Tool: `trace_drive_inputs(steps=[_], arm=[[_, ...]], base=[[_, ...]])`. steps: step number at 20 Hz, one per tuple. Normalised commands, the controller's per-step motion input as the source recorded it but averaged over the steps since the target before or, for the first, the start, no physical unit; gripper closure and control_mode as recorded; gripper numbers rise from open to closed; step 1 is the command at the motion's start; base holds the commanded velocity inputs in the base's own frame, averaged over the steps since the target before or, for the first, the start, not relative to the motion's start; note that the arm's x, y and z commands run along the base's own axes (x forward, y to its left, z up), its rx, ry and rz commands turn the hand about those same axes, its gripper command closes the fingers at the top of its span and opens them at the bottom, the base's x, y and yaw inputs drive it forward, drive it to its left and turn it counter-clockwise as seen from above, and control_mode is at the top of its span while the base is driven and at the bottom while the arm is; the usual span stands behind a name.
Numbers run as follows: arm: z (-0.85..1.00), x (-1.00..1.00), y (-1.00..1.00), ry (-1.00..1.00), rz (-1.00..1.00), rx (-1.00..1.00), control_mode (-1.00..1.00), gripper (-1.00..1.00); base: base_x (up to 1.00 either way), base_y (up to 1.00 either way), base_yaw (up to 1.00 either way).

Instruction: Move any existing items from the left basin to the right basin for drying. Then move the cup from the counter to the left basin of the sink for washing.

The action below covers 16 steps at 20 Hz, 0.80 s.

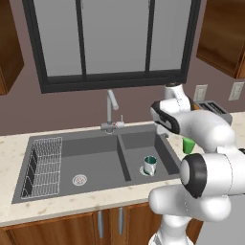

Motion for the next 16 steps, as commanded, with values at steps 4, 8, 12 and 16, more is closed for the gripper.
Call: trace_drive_inputs(steps=[4,8,12,16], arm=[[0.02,0.00,-0.25,0.00,0.00,0.00,-1.00,-1.00],[0.00,0.00,-0.31,0.00,0.00,0.00,-1.00,-1.00],[0.00,0.00,-0.27,0.00,0.00,0.00,-1.00,-1.00],[0.00,0.00,-0.22,0.00,0.00,0.00,-1.00,-1.00]], base=[[0.00,0.00,0.00],[0.00,0.00,0.00],[0.00,0.00,0.00],[0.00,0.00,0.00]])
